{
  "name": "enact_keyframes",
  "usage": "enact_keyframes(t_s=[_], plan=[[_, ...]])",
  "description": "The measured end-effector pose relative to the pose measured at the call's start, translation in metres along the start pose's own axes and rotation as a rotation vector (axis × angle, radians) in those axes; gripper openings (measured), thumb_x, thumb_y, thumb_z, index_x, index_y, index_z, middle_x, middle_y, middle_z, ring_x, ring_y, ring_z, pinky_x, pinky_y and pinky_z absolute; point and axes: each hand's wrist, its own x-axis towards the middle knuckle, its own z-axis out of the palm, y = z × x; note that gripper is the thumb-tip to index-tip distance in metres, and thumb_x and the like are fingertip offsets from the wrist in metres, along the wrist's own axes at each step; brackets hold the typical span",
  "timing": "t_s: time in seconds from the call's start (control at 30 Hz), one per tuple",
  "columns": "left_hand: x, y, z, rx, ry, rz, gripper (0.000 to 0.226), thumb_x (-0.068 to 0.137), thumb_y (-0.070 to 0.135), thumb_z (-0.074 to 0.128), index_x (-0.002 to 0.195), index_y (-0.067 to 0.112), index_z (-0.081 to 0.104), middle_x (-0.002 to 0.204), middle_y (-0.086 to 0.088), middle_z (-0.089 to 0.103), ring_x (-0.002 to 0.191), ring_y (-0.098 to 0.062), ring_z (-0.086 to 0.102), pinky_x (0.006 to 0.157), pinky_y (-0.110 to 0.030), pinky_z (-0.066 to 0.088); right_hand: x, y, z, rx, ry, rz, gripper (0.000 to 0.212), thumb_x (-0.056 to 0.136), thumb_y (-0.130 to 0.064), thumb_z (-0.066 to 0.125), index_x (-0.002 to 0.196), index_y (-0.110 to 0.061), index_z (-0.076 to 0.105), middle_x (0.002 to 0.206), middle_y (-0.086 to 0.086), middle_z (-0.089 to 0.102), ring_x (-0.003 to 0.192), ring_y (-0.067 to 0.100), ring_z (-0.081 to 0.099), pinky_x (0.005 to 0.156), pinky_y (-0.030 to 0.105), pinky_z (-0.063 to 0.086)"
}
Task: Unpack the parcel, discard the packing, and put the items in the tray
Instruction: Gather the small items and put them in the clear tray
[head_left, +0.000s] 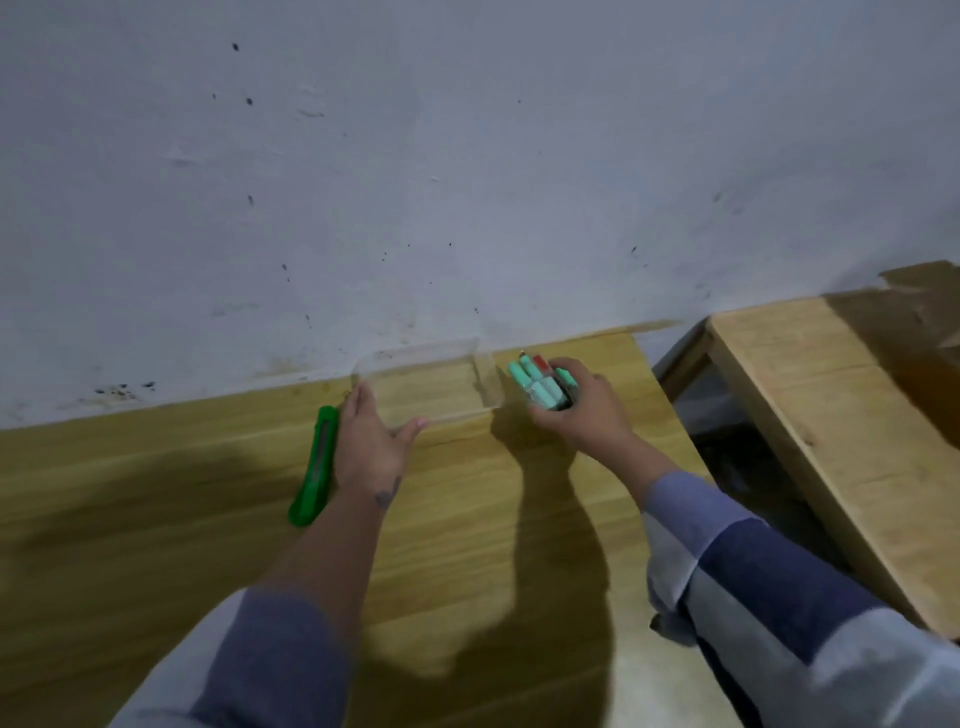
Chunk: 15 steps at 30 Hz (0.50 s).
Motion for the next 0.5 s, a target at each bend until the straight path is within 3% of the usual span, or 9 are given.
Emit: enact_keyframes(t_s=[0.07,0.2,0.37,0.5], plan=[[0.0,0.0,-0.001,-0.002,0.004,0.003,0.093,0.082,0.045,0.067,0.15,0.009,0.016,0.157,-0.01,0.022,0.143,-0.026,0.023,0.113,-0.033,0.023,0.011,-0.022,-0.003,-0.019,-0.1,-0.155,0.064,0.069,-0.036,0.076,0.127,-0.036,0.048,0.113,0.011,0.053,0.102,0.029,0.058,0.094,0.041,0.05],[-0.003,-0.003,-0.001,-0.018,0.029,-0.01,0.09,0.078,0.044,0.071,0.148,0.008,0.025,0.153,-0.008,0.031,0.139,-0.024,0.03,0.113,-0.032,0.026,0.028,-0.065,0.012,-0.286,-0.3,-0.399,0.066,0.07,-0.042,0.073,0.13,-0.036,0.045,0.114,0.012,0.054,0.102,0.03,0.057,0.091,0.033,0.046],[-0.011,-0.008,-0.005,-0.062,0.066,0.025,0.091,0.069,0.035,0.081,0.142,0.003,0.038,0.142,-0.015,0.045,0.128,-0.029,0.044,0.107,-0.035,0.038,0.042,-0.091,0.05,-0.587,-0.454,-0.514,0.073,0.069,-0.061,0.067,0.134,-0.035,0.042,0.119,0.013,0.054,0.107,0.033,0.055,0.095,0.036,0.045],[-0.013,-0.013,-0.006,-0.096,0.074,0.026,0.095,0.066,0.033,0.083,0.142,0.001,0.037,0.142,-0.016,0.045,0.127,-0.03,0.048,0.105,-0.039,0.042,0.045,-0.103,0.064,-0.688,-0.486,-0.548,0.068,0.076,-0.056,0.064,0.136,-0.032,0.044,0.128,0.015,0.052,0.115,0.034,0.051,0.099,0.037,0.041]])
